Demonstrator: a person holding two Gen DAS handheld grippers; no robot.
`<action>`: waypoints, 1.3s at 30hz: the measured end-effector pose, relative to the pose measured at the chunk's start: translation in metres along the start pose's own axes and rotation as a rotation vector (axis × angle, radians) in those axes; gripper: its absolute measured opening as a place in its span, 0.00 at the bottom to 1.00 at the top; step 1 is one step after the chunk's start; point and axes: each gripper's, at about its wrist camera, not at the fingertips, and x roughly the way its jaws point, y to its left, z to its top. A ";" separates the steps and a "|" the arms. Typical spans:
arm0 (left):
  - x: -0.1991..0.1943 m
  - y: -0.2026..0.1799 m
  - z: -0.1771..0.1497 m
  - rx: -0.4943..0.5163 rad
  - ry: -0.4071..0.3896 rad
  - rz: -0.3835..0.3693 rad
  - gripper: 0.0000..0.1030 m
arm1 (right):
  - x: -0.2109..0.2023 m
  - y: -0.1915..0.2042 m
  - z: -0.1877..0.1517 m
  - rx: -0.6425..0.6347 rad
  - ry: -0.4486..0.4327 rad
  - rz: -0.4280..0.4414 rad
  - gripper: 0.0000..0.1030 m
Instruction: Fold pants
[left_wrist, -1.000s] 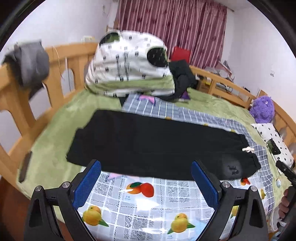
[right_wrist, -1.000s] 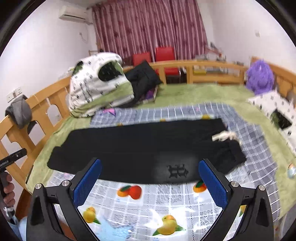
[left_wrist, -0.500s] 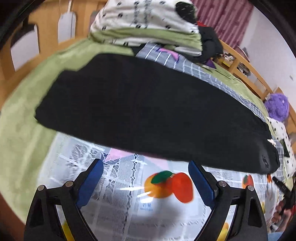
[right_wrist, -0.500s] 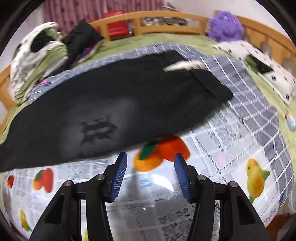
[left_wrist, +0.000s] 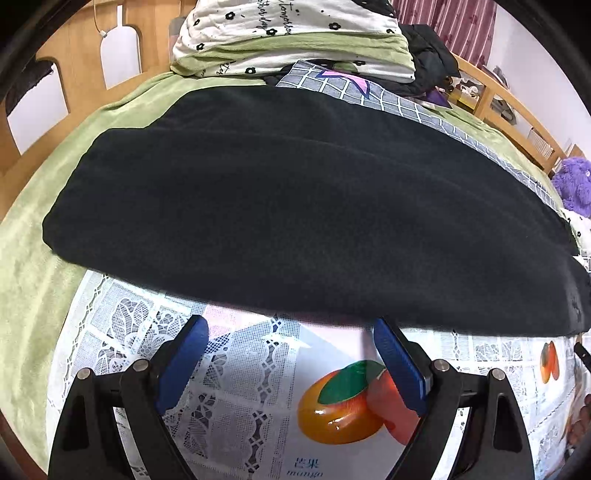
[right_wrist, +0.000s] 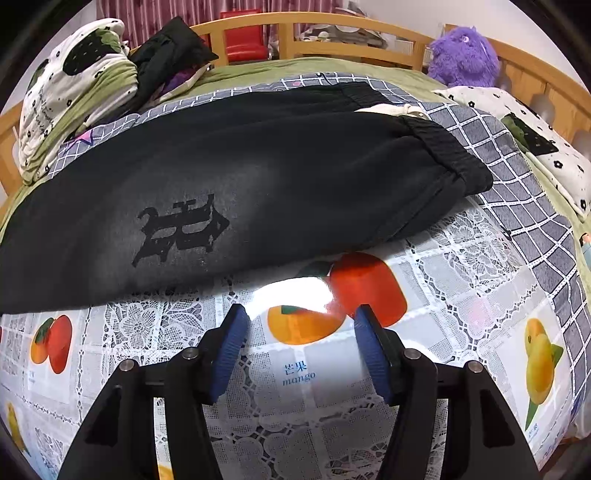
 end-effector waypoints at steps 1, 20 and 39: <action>0.001 0.000 0.001 0.001 0.000 0.002 0.87 | 0.000 0.000 0.000 0.001 0.001 -0.001 0.59; -0.008 0.002 0.000 -0.045 0.042 -0.070 0.88 | -0.014 0.004 -0.005 0.038 0.025 0.019 0.58; -0.035 -0.021 0.009 -0.044 0.051 -0.105 0.88 | -0.053 0.014 0.013 0.043 -0.030 0.002 0.55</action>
